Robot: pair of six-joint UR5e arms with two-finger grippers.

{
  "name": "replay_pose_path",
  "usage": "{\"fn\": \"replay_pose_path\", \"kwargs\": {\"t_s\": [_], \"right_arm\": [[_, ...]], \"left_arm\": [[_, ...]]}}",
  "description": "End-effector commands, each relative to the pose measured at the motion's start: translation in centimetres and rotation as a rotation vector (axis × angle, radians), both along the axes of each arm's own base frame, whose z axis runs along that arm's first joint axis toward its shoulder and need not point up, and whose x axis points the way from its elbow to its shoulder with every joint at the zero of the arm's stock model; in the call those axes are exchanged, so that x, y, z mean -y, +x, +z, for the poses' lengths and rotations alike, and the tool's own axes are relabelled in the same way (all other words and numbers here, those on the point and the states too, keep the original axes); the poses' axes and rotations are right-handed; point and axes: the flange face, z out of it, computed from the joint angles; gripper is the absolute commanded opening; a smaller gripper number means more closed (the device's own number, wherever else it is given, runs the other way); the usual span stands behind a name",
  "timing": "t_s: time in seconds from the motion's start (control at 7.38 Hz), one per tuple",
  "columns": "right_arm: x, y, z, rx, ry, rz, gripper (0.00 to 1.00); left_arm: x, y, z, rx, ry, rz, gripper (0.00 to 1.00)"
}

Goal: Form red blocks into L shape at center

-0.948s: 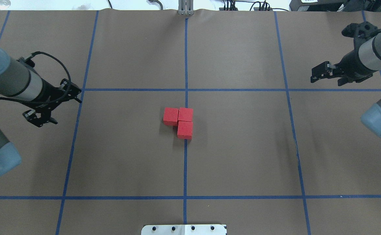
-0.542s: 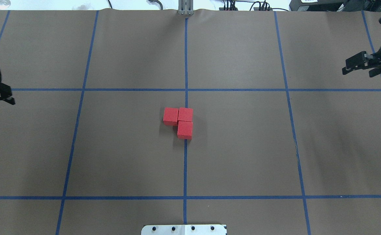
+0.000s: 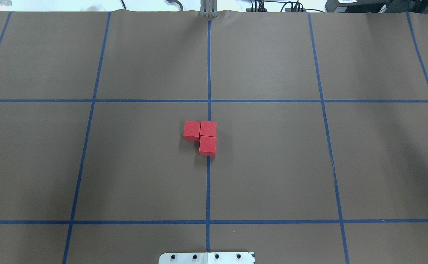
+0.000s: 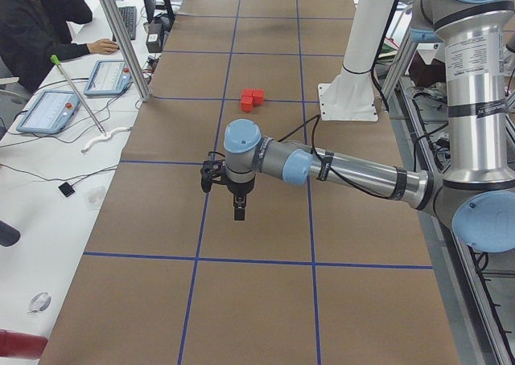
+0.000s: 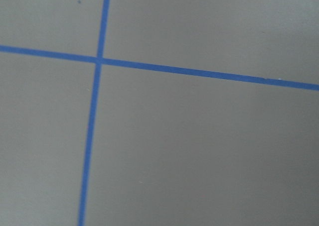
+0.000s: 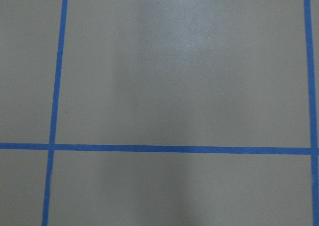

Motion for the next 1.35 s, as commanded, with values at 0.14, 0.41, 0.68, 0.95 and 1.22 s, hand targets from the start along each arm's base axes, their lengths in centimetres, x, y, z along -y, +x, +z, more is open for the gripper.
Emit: {"fn": "replay_pose_path", "kwargs": {"t_s": [0.14, 0.41, 0.68, 0.95, 1.22], "right_arm": [[-0.9, 1.3, 1.3, -0.015, 0.011, -0.034, 1.00], [-0.2, 1.1, 2.0, -0.018, 0.001, -0.038, 1.00], [-1.8, 1.3, 2.7, -0.021, 0.044, -0.085, 1.00], [-2.3, 2.1, 3.0, 0.026, 0.018, -0.069, 1.00], [-2.8, 3.9, 3.7, 0.019, 0.007, -0.032, 1.00]], "left_arm": [[-1.4, -3.2, 0.7, -0.092, 0.035, 0.020, 1.00], [-1.2, -2.9, 2.3, -0.099, 0.001, 0.021, 1.00], [-1.2, -3.0, 2.5, -0.097, -0.006, 0.019, 1.00], [-1.2, -3.1, 2.4, -0.095, -0.004, 0.017, 1.00], [-1.2, -4.4, 2.3, -0.096, 0.001, -0.014, 1.00]]}}
